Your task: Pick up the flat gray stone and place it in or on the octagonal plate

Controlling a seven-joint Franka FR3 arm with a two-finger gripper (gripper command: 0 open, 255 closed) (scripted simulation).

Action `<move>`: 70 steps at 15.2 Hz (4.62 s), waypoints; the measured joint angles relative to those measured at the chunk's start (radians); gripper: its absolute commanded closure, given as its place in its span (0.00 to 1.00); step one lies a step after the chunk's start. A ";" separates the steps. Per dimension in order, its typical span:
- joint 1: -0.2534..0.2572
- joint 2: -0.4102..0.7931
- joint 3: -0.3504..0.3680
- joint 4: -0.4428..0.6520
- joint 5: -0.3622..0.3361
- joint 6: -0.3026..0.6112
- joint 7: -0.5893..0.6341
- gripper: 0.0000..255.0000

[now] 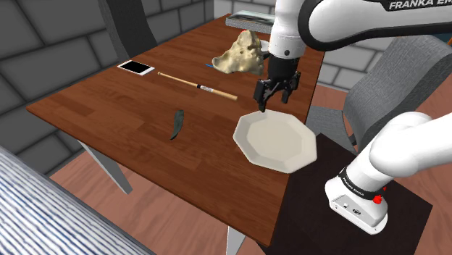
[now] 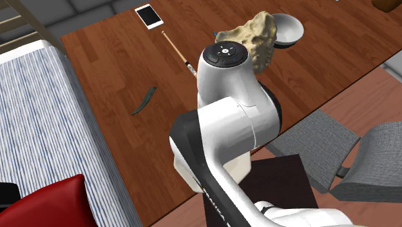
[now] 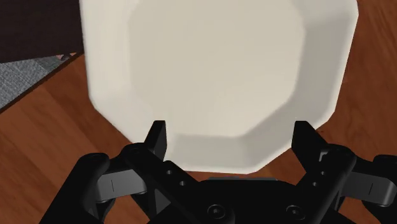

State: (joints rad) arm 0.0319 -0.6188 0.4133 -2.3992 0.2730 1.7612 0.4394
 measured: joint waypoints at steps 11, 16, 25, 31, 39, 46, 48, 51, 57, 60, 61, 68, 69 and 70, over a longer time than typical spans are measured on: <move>-0.101 0.376 0.307 0.250 -0.119 0.216 0.462 0.00; -0.119 0.626 0.420 0.418 -0.334 0.258 0.738 0.00; 0.108 1.074 0.342 0.845 -0.726 0.153 1.114 0.00; 0.136 1.127 0.317 0.853 -0.768 0.189 1.151 0.00; 0.138 1.142 0.309 0.838 -0.780 0.215 1.159 0.00; 0.139 1.142 0.310 0.840 -0.780 0.214 1.159 1.00; 0.139 1.143 0.309 0.841 -0.781 0.213 1.159 1.00; 0.138 1.139 0.311 0.841 -0.778 0.210 1.158 1.00; 0.138 1.120 0.322 0.887 -0.758 0.151 1.138 1.00; 0.143 1.115 0.326 0.923 -0.750 0.114 1.128 1.00; 0.145 1.113 0.327 0.933 -0.748 0.102 1.126 1.00; 0.133 1.076 0.341 0.959 -0.721 0.048 1.105 1.00; 0.105 1.037 0.352 0.908 -0.700 0.067 1.099 1.00; 0.076 0.994 0.363 0.853 -0.676 0.088 1.091 1.00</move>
State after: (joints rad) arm 0.1074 0.3750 0.7767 -1.5460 -0.4028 1.8495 1.5304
